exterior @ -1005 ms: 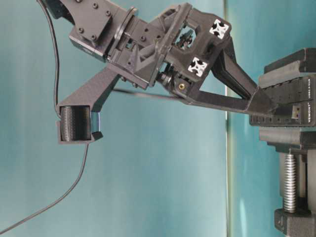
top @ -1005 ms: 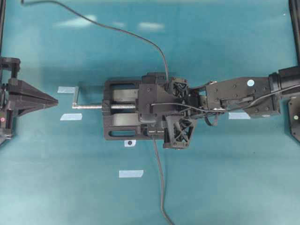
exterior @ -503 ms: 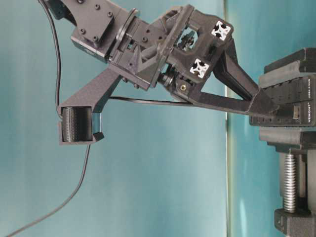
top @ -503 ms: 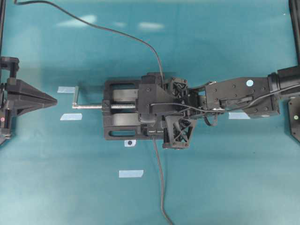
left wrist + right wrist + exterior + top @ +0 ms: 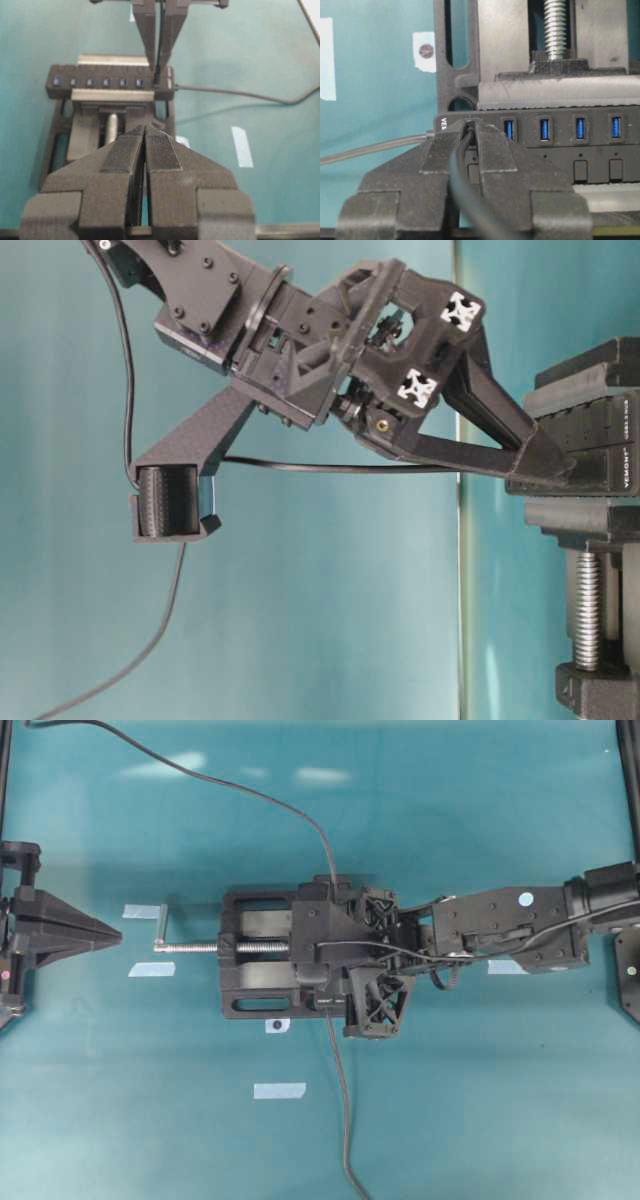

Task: Insert the USB into the front port of the fixed hub.
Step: 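Push the USB plug into the front port with the right gripper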

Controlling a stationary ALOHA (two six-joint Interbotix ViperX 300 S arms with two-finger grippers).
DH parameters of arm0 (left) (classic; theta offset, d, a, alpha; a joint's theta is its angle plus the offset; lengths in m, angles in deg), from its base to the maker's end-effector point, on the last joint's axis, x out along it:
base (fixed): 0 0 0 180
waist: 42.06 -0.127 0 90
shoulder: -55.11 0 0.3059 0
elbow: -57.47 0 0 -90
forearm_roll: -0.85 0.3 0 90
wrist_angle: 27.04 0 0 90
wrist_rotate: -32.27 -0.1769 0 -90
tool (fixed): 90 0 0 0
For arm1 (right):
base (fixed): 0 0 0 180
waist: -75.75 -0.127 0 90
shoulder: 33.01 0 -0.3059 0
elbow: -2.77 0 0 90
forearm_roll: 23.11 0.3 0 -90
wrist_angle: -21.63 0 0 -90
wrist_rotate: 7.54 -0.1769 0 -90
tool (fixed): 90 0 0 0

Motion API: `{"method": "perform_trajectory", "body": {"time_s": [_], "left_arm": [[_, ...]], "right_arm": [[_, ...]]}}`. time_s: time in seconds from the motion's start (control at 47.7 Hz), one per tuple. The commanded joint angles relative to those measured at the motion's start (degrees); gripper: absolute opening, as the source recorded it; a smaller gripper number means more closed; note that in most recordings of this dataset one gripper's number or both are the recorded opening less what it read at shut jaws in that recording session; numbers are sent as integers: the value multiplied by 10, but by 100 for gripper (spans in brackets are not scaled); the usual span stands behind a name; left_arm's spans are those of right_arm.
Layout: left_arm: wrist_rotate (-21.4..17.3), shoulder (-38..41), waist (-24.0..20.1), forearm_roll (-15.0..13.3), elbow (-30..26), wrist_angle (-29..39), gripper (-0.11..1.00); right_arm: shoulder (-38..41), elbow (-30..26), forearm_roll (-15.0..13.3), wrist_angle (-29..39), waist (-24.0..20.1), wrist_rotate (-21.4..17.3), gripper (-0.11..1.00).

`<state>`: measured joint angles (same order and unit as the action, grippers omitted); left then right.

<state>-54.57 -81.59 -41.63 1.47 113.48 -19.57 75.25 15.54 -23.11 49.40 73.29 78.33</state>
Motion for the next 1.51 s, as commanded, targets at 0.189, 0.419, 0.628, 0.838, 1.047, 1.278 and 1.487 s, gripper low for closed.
{"method": "perform_trajectory", "body": {"time_s": [0.189,0.419,0.628,0.838,1.047,1.278,1.487], "left_arm": [[0,3,0,1,-6,-4,0],[0,3,0,1,-5,-4,0],[1,3,0,1,-4,-3,0],[1,3,0,2,-4,-4,0],[1,3,0,1,-6,-4,0],[1,3,0,1,-7,-3,0],[3,0,2,1,-8,-4,0]], "right_arm": [[14,0,4,2,-7,-6,7],[14,0,4,3,-7,-6,6],[14,-2,4,6,-6,-6,6],[13,-5,4,17,-6,-6,6],[3,-8,4,5,-4,-5,8],[-4,-8,4,-1,-2,-6,23],[-12,-16,4,4,2,-6,49]]}}
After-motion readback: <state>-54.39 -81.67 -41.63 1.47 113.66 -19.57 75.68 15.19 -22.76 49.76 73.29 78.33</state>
